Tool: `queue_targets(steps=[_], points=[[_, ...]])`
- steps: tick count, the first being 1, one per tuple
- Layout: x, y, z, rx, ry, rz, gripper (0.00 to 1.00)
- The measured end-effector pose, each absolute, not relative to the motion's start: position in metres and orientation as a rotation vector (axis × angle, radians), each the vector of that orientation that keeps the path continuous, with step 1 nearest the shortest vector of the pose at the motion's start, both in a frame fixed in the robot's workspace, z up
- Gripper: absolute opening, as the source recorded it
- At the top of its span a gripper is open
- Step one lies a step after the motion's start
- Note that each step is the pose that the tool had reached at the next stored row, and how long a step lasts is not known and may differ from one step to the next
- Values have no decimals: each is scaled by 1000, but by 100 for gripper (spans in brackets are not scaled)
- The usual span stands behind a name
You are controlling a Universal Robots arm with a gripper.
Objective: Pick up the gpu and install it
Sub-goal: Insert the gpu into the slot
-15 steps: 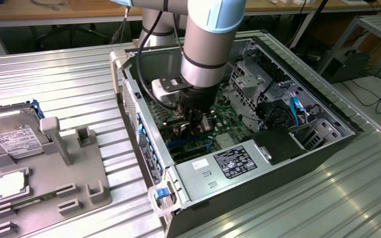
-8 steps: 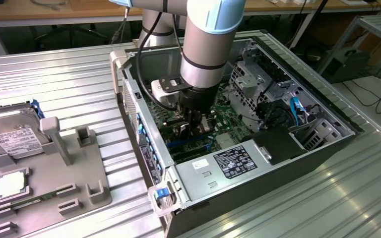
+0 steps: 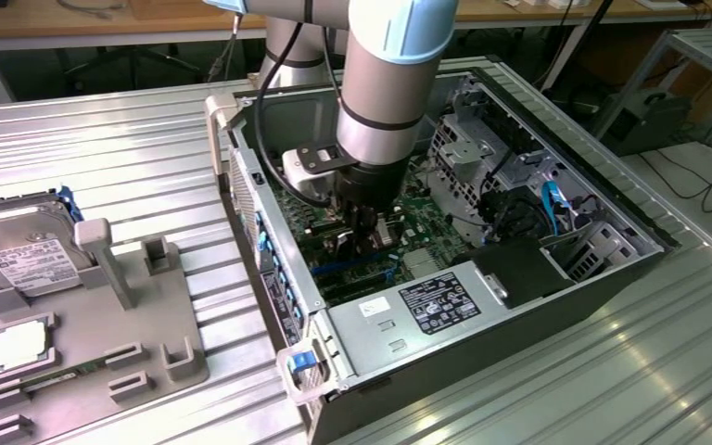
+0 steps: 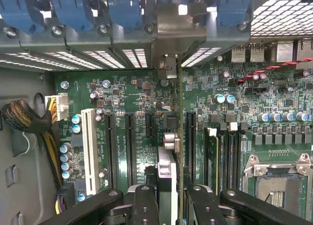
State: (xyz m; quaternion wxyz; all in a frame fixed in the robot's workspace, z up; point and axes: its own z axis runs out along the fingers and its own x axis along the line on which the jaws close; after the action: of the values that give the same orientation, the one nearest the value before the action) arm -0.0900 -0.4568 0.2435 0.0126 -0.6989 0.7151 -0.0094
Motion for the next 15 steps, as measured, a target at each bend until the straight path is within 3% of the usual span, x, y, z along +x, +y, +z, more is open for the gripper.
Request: queue_targets(steps=[15], points=[[-92, -455, 239, -2174, 2224, -33, 28]])
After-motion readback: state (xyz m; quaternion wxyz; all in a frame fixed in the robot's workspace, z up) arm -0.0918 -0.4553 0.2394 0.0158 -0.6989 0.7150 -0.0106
